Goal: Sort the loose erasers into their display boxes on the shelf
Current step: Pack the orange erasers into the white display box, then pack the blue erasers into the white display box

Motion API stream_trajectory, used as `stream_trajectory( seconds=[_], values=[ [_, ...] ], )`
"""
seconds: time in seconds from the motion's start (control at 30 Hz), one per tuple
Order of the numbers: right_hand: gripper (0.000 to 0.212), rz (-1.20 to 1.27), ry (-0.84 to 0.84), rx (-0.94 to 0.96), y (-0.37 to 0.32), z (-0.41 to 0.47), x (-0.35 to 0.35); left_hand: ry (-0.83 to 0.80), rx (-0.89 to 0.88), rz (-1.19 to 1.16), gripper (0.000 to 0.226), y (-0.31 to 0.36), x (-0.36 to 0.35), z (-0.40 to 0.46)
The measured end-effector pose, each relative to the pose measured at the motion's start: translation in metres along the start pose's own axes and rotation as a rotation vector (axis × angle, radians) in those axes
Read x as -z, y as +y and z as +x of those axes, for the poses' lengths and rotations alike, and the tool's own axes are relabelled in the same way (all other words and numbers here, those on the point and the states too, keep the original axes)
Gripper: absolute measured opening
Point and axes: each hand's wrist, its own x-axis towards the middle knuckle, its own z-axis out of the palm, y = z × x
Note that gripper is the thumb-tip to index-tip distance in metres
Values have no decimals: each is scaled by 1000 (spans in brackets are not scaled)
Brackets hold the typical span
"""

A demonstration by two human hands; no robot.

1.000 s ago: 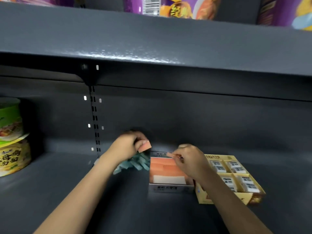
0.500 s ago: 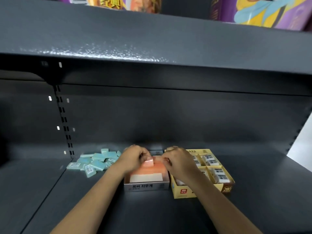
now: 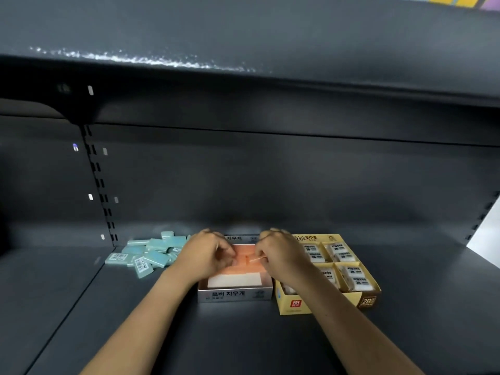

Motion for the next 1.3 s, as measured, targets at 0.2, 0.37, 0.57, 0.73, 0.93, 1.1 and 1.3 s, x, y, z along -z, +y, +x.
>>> stream_trajectory(
  seconds=[0.2,0.37,0.57,0.73,0.93,1.1,1.3],
  values=[
    [17,31,-23,-28,-5,3,7,-18,-2,67,26,1,1,0],
    [19,43,-42,-57,-10,6,9,3,37,7,25,-4,-1,0],
    [11,47,-81,-109,-14,10,7,-15,62,-38,27,-11,-1,1],
    [9,50,-80,-135,-14,12,5,-12,78,-21,28,-9,-1,-1],
    [14,-18,-41,-93,-21,6,5,25,121,77,29,0,2,-4],
    [9,-6,-44,-86,-22,1,9,17,123,124,39,-1,7,-4],
    [19,8,-61,-109,-25,6,14,17,97,-131,25,-16,42,-14]
  ],
)
